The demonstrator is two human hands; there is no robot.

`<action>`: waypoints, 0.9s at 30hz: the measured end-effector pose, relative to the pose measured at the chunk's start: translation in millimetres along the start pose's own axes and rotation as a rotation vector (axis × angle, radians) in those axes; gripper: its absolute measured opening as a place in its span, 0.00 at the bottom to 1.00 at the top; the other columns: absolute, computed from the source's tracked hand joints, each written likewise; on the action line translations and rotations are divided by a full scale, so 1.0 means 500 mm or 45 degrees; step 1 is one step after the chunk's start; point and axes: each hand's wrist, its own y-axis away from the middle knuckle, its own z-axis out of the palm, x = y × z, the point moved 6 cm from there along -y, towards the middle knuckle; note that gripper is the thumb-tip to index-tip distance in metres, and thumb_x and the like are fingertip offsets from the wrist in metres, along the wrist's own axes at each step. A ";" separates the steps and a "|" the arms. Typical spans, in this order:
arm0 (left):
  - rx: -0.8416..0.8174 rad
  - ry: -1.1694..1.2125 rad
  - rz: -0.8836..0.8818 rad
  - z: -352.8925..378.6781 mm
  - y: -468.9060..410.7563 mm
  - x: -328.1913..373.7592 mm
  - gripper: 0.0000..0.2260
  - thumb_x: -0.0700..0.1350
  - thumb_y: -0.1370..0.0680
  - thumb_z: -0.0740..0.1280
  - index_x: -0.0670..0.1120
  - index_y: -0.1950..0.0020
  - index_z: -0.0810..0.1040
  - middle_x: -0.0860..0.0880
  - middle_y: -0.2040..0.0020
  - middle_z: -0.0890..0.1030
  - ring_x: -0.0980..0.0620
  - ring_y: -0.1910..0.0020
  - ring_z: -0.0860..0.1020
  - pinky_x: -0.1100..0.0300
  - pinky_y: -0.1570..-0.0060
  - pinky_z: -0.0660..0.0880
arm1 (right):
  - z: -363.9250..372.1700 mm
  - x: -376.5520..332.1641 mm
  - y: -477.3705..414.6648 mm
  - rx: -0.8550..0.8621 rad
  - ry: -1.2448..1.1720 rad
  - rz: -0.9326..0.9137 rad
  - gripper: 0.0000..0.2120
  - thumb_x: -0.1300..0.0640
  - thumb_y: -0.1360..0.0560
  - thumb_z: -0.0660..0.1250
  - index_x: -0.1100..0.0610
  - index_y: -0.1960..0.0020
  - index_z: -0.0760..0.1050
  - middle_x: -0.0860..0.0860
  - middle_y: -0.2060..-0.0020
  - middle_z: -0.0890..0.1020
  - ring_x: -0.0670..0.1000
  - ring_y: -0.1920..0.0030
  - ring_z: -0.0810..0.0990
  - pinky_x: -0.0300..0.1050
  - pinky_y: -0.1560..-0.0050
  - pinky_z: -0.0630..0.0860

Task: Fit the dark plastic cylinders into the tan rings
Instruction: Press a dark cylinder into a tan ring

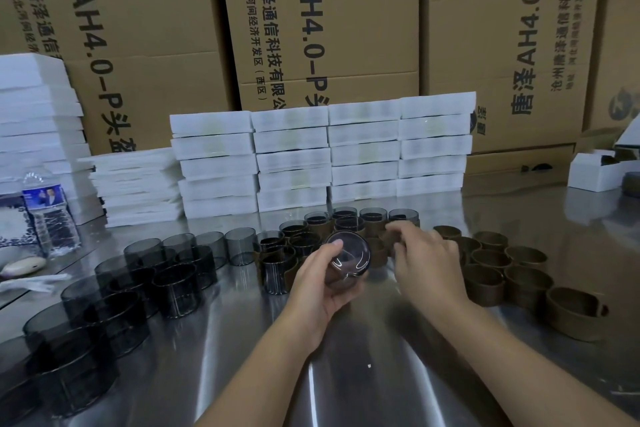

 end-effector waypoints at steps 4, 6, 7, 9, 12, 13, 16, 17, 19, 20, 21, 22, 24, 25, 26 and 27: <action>0.002 0.010 0.029 0.001 -0.002 0.003 0.16 0.48 0.23 0.67 0.42 0.38 0.76 0.37 0.48 0.83 0.41 0.55 0.83 0.47 0.41 0.77 | -0.012 -0.018 0.006 0.135 -0.537 -0.111 0.16 0.67 0.23 0.61 0.55 0.38 0.76 0.41 0.53 0.79 0.52 0.46 0.74 0.42 0.45 0.67; -0.005 0.009 0.069 0.000 -0.002 0.008 0.20 0.51 0.24 0.68 0.44 0.35 0.76 0.39 0.47 0.84 0.41 0.53 0.83 0.46 0.41 0.77 | -0.019 -0.026 0.011 0.198 -0.591 -0.181 0.17 0.68 0.23 0.61 0.56 0.38 0.76 0.39 0.53 0.77 0.49 0.47 0.73 0.33 0.49 0.64; -0.007 0.009 0.087 0.000 -0.002 0.010 0.21 0.53 0.26 0.68 0.46 0.35 0.77 0.40 0.47 0.84 0.41 0.52 0.83 0.46 0.41 0.78 | -0.021 -0.028 0.012 0.213 -0.614 -0.197 0.17 0.68 0.23 0.61 0.55 0.38 0.76 0.39 0.52 0.77 0.47 0.47 0.73 0.30 0.49 0.63; -0.017 -0.006 0.106 0.001 0.000 0.013 0.23 0.55 0.28 0.69 0.48 0.35 0.77 0.40 0.45 0.84 0.40 0.51 0.83 0.47 0.43 0.79 | -0.026 -0.030 0.015 0.246 -0.703 -0.208 0.16 0.67 0.23 0.63 0.54 0.37 0.76 0.36 0.53 0.75 0.41 0.49 0.73 0.23 0.48 0.63; -0.040 -0.041 0.112 0.005 0.003 0.010 0.24 0.55 0.27 0.68 0.48 0.33 0.76 0.38 0.42 0.82 0.41 0.49 0.82 0.45 0.41 0.78 | -0.031 -0.041 0.024 0.265 -0.742 -0.280 0.16 0.62 0.24 0.65 0.54 0.37 0.74 0.36 0.55 0.73 0.36 0.51 0.74 0.23 0.49 0.65; -0.048 -0.042 0.111 0.007 0.003 0.009 0.25 0.55 0.28 0.68 0.47 0.33 0.76 0.36 0.40 0.81 0.41 0.47 0.82 0.43 0.39 0.76 | -0.033 -0.049 0.028 0.265 -0.740 -0.325 0.17 0.61 0.25 0.65 0.55 0.37 0.74 0.37 0.55 0.74 0.38 0.52 0.74 0.25 0.48 0.66; -0.058 -0.044 0.080 0.013 0.006 0.010 0.29 0.59 0.31 0.66 0.45 0.34 0.76 0.35 0.39 0.80 0.39 0.40 0.80 0.42 0.36 0.74 | -0.039 -0.069 0.038 0.256 -0.785 -0.445 0.20 0.60 0.27 0.66 0.52 0.36 0.70 0.45 0.54 0.76 0.44 0.52 0.76 0.30 0.46 0.70; -0.067 -0.049 0.069 0.014 0.007 0.010 0.31 0.61 0.31 0.65 0.44 0.34 0.77 0.35 0.39 0.80 0.38 0.39 0.79 0.42 0.35 0.73 | -0.041 -0.075 0.040 0.242 -0.797 -0.475 0.22 0.60 0.28 0.66 0.50 0.35 0.68 0.46 0.54 0.76 0.43 0.51 0.76 0.30 0.45 0.70; -0.091 -0.050 0.064 0.012 0.005 0.010 0.33 0.64 0.31 0.62 0.43 0.34 0.77 0.37 0.39 0.80 0.39 0.37 0.77 0.43 0.35 0.73 | -0.040 -0.083 0.042 0.205 -0.789 -0.531 0.26 0.61 0.29 0.67 0.47 0.35 0.65 0.47 0.53 0.76 0.42 0.50 0.75 0.30 0.44 0.70; -0.096 -0.057 0.066 0.011 0.004 0.009 0.34 0.65 0.32 0.61 0.43 0.34 0.77 0.37 0.38 0.80 0.38 0.36 0.77 0.43 0.34 0.72 | -0.040 -0.086 0.043 0.193 -0.773 -0.553 0.27 0.62 0.30 0.67 0.47 0.34 0.65 0.48 0.52 0.75 0.42 0.50 0.75 0.31 0.44 0.70; -0.097 -0.064 0.069 0.010 0.003 0.009 0.35 0.65 0.32 0.62 0.43 0.34 0.76 0.36 0.38 0.79 0.38 0.35 0.76 0.43 0.34 0.72 | -0.041 -0.087 0.043 0.191 -0.755 -0.570 0.28 0.62 0.30 0.67 0.47 0.34 0.65 0.47 0.51 0.75 0.42 0.49 0.75 0.31 0.44 0.70; -0.097 -0.068 0.073 0.009 0.001 0.008 0.36 0.64 0.33 0.63 0.42 0.33 0.76 0.35 0.37 0.78 0.37 0.34 0.75 0.42 0.33 0.71 | -0.042 -0.089 0.043 0.193 -0.737 -0.585 0.28 0.62 0.31 0.67 0.48 0.34 0.65 0.47 0.51 0.75 0.42 0.49 0.74 0.32 0.44 0.70; -0.097 -0.077 0.081 0.006 -0.001 0.005 0.37 0.63 0.35 0.66 0.42 0.32 0.74 0.34 0.35 0.76 0.36 0.33 0.73 0.42 0.32 0.70 | -0.044 -0.094 0.045 0.184 -0.719 -0.622 0.27 0.61 0.31 0.67 0.49 0.34 0.66 0.46 0.50 0.75 0.42 0.49 0.74 0.33 0.43 0.71; -0.101 -0.095 0.087 0.005 -0.003 0.005 0.37 0.62 0.36 0.68 0.42 0.32 0.74 0.34 0.35 0.76 0.37 0.32 0.73 0.42 0.32 0.69 | -0.045 -0.099 0.047 0.176 -0.718 -0.648 0.27 0.60 0.31 0.66 0.50 0.34 0.66 0.46 0.50 0.74 0.41 0.49 0.73 0.32 0.43 0.71; -0.116 -0.126 0.089 0.006 -0.003 0.004 0.37 0.62 0.36 0.69 0.43 0.32 0.75 0.36 0.35 0.77 0.37 0.33 0.73 0.42 0.32 0.69 | -0.046 -0.104 0.049 0.173 -0.716 -0.672 0.26 0.60 0.31 0.66 0.52 0.34 0.68 0.46 0.50 0.74 0.41 0.48 0.73 0.32 0.43 0.70; -0.142 -0.156 0.086 0.008 -0.003 0.004 0.35 0.62 0.35 0.71 0.44 0.32 0.75 0.37 0.36 0.78 0.38 0.34 0.74 0.42 0.32 0.69 | -0.046 -0.108 0.051 0.179 -0.711 -0.686 0.25 0.62 0.32 0.67 0.55 0.35 0.70 0.46 0.50 0.74 0.41 0.48 0.73 0.32 0.43 0.70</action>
